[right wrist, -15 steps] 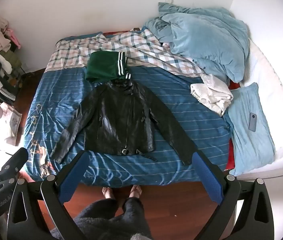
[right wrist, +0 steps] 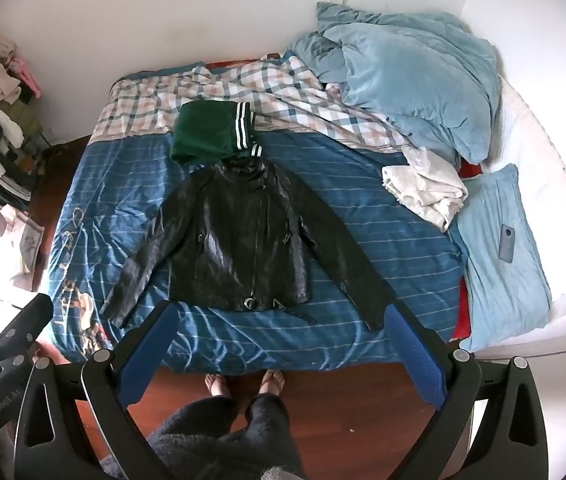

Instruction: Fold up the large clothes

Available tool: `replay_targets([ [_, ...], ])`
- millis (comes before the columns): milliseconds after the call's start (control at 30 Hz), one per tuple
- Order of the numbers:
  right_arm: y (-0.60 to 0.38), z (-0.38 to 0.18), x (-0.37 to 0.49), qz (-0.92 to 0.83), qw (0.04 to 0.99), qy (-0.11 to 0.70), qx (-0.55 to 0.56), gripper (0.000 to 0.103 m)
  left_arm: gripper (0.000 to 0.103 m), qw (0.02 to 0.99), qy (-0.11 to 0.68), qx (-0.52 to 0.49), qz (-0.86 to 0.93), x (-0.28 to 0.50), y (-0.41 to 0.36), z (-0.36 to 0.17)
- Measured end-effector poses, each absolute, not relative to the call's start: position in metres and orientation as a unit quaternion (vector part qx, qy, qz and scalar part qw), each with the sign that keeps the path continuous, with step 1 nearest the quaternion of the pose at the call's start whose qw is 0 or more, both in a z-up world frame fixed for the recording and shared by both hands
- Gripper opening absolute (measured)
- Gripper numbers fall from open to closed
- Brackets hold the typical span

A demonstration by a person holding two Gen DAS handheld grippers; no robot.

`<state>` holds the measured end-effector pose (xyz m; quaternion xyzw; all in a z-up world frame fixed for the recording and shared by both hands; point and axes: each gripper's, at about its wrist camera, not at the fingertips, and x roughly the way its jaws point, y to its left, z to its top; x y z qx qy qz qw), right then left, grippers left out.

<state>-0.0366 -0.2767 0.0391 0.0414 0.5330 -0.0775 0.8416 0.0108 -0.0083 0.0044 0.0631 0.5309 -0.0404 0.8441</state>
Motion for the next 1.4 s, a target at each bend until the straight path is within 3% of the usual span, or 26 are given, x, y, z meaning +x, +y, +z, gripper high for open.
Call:
replay_targets([
  [1400, -0.265, 0.032, -0.032, -0.075, 0.839, 0.537, 0.042, 0.103, 0.103, 0.847, 0.526, 0.057, -0.041, 0.018, -0.002, 0.010],
])
